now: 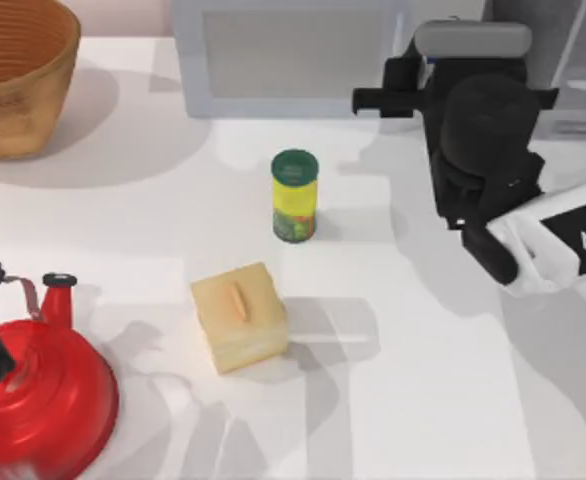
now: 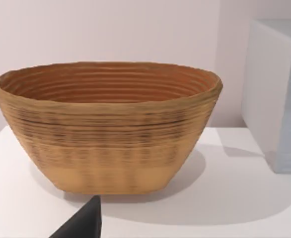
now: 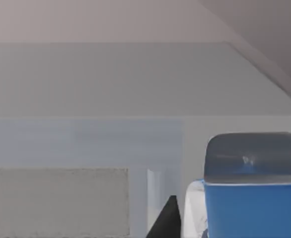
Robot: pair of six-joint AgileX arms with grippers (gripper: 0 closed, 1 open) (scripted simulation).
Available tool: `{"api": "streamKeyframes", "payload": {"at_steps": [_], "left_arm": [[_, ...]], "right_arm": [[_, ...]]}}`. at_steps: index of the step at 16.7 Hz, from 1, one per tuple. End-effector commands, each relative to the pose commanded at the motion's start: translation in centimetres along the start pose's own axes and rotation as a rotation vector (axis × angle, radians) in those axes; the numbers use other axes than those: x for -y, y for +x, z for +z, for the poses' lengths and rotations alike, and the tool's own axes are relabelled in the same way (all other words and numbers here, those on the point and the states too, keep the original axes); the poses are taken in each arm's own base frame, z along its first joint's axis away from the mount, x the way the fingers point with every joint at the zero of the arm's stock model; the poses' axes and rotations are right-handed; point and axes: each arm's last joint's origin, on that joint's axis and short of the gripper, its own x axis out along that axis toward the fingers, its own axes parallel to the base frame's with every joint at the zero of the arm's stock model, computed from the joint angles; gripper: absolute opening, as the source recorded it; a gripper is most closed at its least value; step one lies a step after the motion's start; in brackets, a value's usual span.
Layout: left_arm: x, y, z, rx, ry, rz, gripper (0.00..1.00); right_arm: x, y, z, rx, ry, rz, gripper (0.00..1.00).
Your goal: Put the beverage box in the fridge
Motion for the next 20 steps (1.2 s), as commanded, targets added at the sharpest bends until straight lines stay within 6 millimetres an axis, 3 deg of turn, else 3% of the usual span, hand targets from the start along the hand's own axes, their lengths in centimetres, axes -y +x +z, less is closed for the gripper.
{"api": "streamKeyframes", "payload": {"at_steps": [6,10,15,20], "left_arm": [[0.0,0.0,0.0,0.000,0.000,0.000,1.00],[0.0,0.0,0.0,0.000,0.000,0.000,1.00],[0.0,0.0,0.0,0.000,0.000,0.000,1.00],[0.0,0.0,0.0,0.000,0.000,0.000,1.00]], "right_arm": [[0.4,0.1,0.3,0.000,0.001,-0.005,0.00],[4.3,-1.3,1.3,-0.065,-0.043,-0.019,0.00],[11.3,-6.6,3.6,-0.167,-0.075,-0.044,0.00],[16.4,-15.0,8.9,-0.008,-0.011,-0.063,0.00]]}}
